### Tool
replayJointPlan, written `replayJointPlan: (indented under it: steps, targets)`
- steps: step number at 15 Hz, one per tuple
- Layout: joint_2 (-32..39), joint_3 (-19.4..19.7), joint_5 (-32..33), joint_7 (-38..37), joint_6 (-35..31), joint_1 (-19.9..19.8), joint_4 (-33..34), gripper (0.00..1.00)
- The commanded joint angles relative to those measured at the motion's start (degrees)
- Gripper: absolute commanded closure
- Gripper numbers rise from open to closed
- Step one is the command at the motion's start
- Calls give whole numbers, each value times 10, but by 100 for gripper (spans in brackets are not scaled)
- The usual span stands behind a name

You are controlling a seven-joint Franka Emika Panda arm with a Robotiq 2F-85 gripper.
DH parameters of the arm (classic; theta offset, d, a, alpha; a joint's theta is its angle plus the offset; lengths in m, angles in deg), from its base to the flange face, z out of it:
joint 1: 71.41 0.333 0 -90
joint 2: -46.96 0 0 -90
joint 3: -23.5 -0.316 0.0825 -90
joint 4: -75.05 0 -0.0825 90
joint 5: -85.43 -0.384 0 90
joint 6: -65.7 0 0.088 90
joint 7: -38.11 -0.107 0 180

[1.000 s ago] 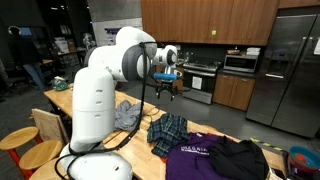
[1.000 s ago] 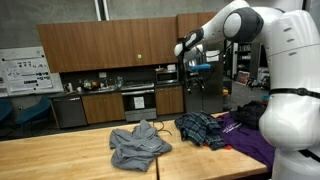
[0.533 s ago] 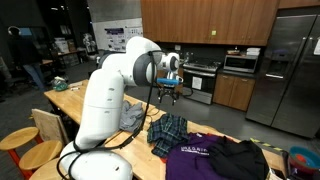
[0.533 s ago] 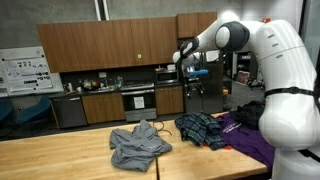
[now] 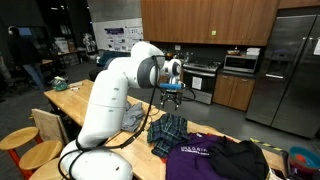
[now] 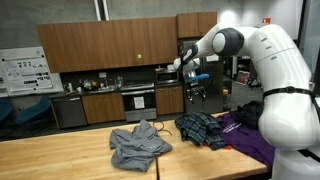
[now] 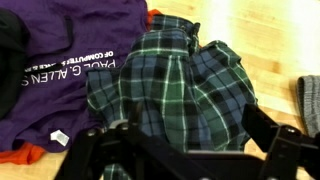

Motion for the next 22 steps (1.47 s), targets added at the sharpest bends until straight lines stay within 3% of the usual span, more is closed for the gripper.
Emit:
replayJointPlan:
  steps: [1,11,15,22]
  targets:
    - [1,-1,2,-1,0,-2,1,0]
    - [1,1,2,-1,-2,-3,1,0]
    - [-31,0,26,-14,-99,11,-69,0]
    - [-115,-12,20,19,-274,8,-259,0]
